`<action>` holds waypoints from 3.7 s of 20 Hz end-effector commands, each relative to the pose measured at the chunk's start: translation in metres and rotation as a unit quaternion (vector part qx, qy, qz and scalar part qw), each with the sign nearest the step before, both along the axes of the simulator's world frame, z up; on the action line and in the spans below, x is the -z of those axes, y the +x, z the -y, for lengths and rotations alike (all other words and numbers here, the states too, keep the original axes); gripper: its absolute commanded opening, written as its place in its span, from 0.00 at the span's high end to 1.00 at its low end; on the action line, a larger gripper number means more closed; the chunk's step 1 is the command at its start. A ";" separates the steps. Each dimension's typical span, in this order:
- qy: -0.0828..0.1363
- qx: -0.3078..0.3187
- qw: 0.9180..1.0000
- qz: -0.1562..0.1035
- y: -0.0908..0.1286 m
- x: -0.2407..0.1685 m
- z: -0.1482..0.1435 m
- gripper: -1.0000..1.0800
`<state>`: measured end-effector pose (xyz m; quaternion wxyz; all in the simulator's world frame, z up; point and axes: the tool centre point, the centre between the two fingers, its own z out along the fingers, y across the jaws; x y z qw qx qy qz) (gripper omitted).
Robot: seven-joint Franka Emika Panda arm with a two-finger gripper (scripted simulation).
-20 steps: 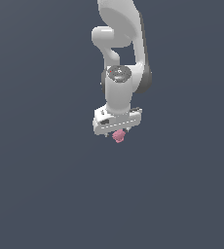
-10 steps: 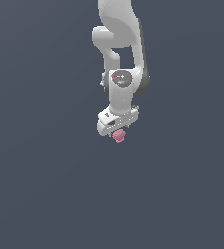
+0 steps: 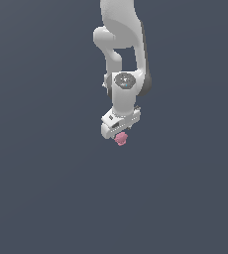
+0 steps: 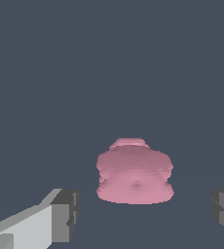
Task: Pick up the object and move it to a goal position.
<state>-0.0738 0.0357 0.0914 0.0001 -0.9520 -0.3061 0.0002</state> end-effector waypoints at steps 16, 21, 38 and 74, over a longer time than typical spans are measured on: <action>0.000 -0.003 1.000 0.000 -0.001 0.049 0.000 0.04; 0.000 -0.003 1.000 0.000 -0.001 0.050 0.000 1.00; 0.000 -0.002 1.000 0.001 0.002 0.027 0.009 1.00; 0.001 -0.003 1.000 0.000 0.041 -0.310 0.127 1.00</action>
